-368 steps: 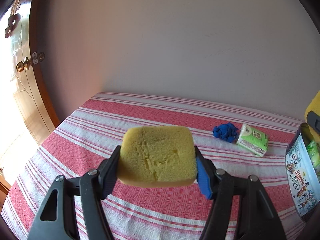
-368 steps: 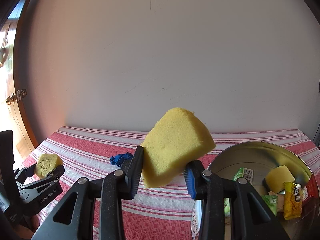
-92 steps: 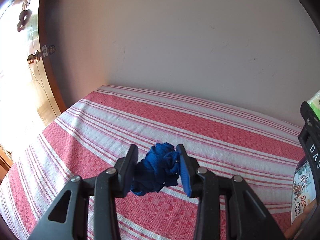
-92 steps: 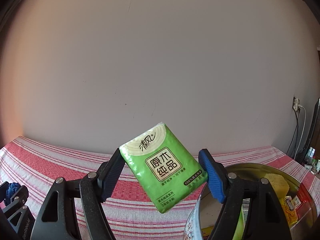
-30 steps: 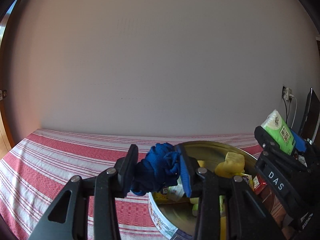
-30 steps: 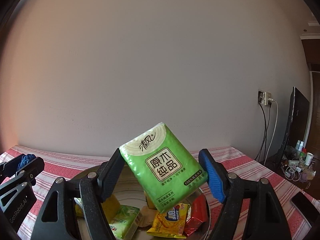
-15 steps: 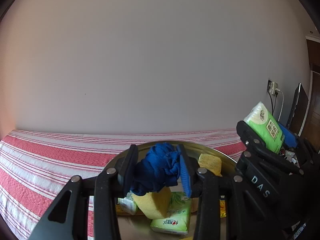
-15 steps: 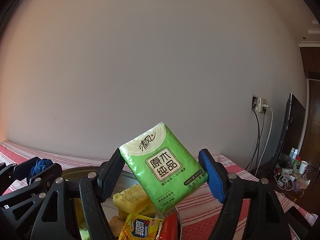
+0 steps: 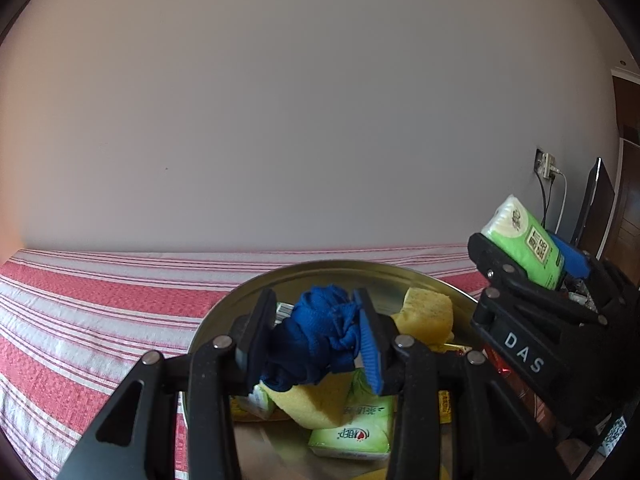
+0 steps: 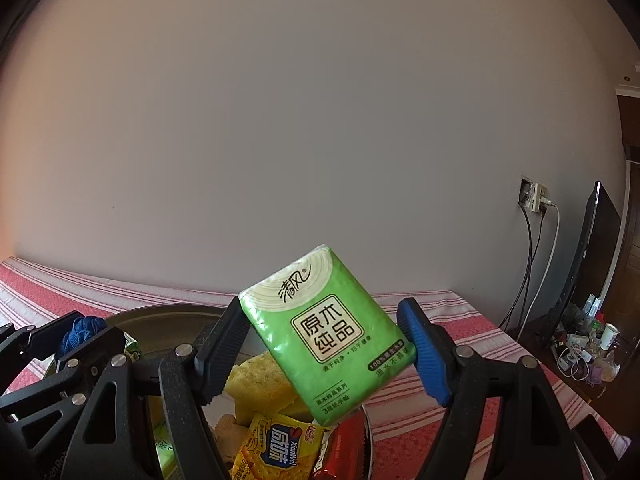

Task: Organize objects
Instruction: 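Carry the blue cloth and green tissue pack over the silver tin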

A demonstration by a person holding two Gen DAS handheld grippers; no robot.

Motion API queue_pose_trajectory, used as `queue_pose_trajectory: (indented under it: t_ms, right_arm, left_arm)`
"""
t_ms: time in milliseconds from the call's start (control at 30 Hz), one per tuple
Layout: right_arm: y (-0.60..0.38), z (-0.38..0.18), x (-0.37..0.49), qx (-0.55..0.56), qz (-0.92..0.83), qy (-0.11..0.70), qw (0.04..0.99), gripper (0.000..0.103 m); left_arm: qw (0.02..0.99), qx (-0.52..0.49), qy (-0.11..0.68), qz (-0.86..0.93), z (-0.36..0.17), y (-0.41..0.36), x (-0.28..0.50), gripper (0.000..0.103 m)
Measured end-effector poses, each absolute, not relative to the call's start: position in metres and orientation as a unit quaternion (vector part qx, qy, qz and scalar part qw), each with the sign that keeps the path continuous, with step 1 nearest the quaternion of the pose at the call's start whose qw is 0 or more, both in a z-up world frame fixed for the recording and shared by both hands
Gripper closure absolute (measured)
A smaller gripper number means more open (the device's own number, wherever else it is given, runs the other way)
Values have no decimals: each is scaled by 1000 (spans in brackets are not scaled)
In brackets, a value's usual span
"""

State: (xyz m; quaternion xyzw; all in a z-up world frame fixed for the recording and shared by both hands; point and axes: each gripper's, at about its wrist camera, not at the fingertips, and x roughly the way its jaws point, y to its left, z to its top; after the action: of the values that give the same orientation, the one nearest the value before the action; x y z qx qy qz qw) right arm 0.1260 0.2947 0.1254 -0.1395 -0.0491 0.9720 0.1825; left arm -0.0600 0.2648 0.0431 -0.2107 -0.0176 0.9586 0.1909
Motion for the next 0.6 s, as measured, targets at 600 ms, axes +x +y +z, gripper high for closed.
queue_pose_trajectory:
  t_ms: [600]
  right_arm:
    - [313, 123, 119, -151, 972, -40, 173, 25]
  left_arm:
    - [161, -213, 5, 964, 34, 269, -59, 64]
